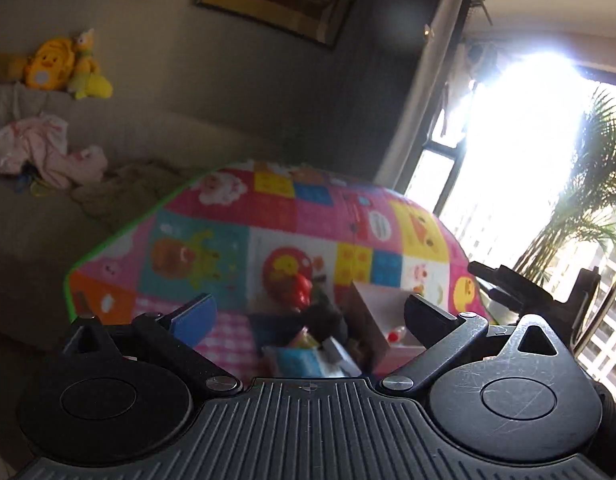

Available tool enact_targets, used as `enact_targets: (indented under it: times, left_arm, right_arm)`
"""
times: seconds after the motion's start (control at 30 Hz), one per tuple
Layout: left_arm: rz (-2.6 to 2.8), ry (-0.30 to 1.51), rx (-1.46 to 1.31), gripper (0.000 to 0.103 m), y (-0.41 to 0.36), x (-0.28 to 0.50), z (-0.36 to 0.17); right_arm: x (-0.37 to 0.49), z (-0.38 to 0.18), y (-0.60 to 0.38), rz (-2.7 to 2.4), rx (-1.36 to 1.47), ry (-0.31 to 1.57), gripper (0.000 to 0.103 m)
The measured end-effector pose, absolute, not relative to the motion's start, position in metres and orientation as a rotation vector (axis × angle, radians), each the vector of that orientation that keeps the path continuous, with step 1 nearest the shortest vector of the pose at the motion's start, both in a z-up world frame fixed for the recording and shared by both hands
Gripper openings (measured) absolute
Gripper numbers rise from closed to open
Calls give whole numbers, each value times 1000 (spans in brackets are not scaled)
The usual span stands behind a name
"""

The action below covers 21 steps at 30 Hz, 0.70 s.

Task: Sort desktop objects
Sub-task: 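Raise both open tools away from the pink box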

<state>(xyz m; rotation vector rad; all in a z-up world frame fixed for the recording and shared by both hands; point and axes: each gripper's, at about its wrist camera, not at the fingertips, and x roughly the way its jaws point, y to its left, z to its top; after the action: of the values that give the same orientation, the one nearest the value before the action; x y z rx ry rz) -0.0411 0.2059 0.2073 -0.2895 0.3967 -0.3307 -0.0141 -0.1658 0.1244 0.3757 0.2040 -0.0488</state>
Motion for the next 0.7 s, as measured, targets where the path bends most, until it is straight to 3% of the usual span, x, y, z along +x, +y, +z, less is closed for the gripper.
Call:
enact_targets:
  times: [0.1, 0.23, 0.33, 0.4, 0.57, 0.67, 0.7]
  left_arm:
    - [-312, 296, -304, 103, 182, -22, 198]
    - [-141, 99, -279, 103, 154, -8, 183]
    - [-94, 52, -300, 103, 141, 3, 184]
    - [-67, 99, -347, 103, 131, 14, 181]
    - [-47, 421, -239, 103, 90, 50, 137]
    - [-52, 502, -110, 103, 70, 50, 100]
    - [-52, 523, -77, 103, 67, 46, 87]
  right_arm:
    - [-19, 150, -196, -75, 405, 144, 103]
    - [-20, 174, -237, -228, 383, 52, 103]
    - [-20, 177, -251, -296, 317, 20, 103]
    - [-12, 172, -248, -240, 265, 78, 103]
    - [20, 116, -193, 92, 82, 346, 102]
    - [30, 73, -144, 270, -61, 480, 70]
    - [33, 61, -130, 307, -91, 508, 66]
